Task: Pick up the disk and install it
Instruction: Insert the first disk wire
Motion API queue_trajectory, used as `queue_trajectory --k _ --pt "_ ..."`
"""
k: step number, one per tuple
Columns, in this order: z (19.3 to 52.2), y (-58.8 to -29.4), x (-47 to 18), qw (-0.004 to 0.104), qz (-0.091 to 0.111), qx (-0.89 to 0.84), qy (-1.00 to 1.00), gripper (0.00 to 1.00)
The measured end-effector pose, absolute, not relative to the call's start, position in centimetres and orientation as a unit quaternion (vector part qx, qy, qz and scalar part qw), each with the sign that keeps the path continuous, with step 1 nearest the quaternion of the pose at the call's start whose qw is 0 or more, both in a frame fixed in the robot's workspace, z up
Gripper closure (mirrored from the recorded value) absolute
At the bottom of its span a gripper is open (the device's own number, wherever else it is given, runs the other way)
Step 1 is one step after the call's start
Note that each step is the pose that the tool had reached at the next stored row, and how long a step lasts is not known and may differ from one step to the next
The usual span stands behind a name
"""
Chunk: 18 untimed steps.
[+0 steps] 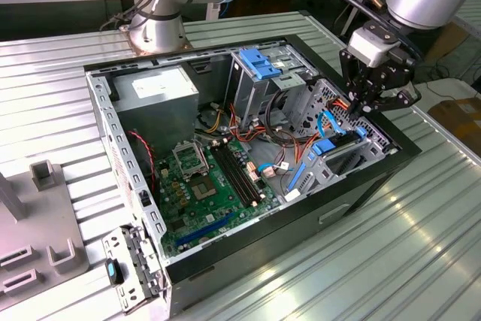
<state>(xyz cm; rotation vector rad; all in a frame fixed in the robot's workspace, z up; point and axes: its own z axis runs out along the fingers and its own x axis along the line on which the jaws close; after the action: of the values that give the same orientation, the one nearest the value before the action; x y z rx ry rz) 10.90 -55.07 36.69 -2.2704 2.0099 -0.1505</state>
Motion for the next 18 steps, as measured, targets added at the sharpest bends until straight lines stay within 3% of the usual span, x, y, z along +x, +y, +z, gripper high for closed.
queue_trajectory --k 3,18 --pt "36.7 -55.2 10.9 0.059 -0.041 -0.746 0.662 0.83" --pt "35.2 -56.8 9.9 0.058 -0.041 -0.737 0.672 0.83"
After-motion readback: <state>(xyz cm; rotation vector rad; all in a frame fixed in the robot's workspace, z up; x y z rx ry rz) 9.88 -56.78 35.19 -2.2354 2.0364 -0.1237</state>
